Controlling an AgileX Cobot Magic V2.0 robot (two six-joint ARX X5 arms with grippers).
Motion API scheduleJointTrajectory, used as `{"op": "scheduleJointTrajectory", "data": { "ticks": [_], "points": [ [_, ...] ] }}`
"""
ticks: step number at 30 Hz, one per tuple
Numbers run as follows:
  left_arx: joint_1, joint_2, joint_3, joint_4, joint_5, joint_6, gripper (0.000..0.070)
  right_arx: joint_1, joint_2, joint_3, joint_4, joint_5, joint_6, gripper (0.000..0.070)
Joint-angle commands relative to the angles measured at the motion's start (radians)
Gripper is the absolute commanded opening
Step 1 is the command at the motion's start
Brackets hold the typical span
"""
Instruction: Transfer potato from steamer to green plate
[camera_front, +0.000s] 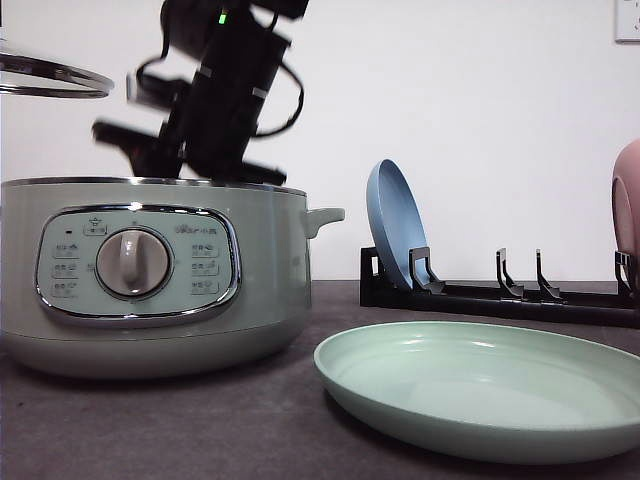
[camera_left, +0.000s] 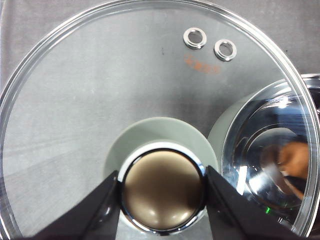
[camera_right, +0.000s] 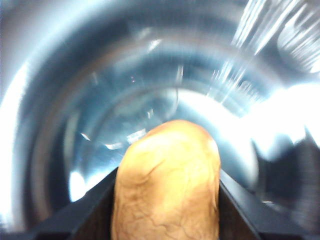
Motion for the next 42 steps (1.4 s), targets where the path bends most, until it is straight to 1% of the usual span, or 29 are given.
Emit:
{"op": "scheduleJointTrajectory", "data": {
  "ticks": [1,5,7,13,17,20,22,25,32,37,42],
  "points": [
    [0.000,-0.012,0.041,0.014,0.001,0.001,0.0000,0.005,-0.043,0.029,0.002,0.001,-0.020,0.0078],
    [0.000,-0.012,0.041,0.014,0.010,0.001,0.0000,-0.002,-0.126,0.029,-0.016,0.001,-0.041,0.0071],
    [0.000,-0.012,0.041,0.014,0.037,0.001,0.0000,-0.008,-0.174,0.029,-0.041,0.001,-0.054,0.0071],
    [-0.007,-0.012,0.041,0.014,0.065,0.001,0.0000,-0.031,-0.317,0.029,-0.165,0.004,-0.091,0.0070],
    [-0.025,-0.012,0.041,0.014,0.108,0.001,0.0000,-0.063,-0.397,0.024,-0.257,0.004,-0.099,0.0051],
    [-0.052,-0.012,0.041,0.014,0.135,0.001,0.0000,-0.094,-0.454,-0.014,-0.309,0.005,-0.119,0.0048],
    [-0.075,-0.012,0.041,0.014,0.141,0.001,0.0000,-0.115,-0.503,-0.077,-0.312,0.004,-0.121,0.0048],
    [-0.116,-0.012,0.041,0.013,0.141,0.001,0.0000,-0.148,-0.599,-0.228,-0.272,0.003,-0.121,0.0048],
    [-0.227,-0.012,0.041,0.014,0.144,0.002,0.0000,-0.197,-0.824,-0.614,-0.114,-0.005,-0.122,0.0048],
    [-0.288,-0.012,0.041,0.014,0.144,0.002,0.0000,-0.207,-0.922,-0.811,-0.018,-0.048,-0.122,0.0048],
    [-0.316,-0.012,0.041,0.013,0.144,0.002,0.0000,-0.208,-0.948,-0.969,0.090,-0.052,-0.120,0.0048]
  ]
}}
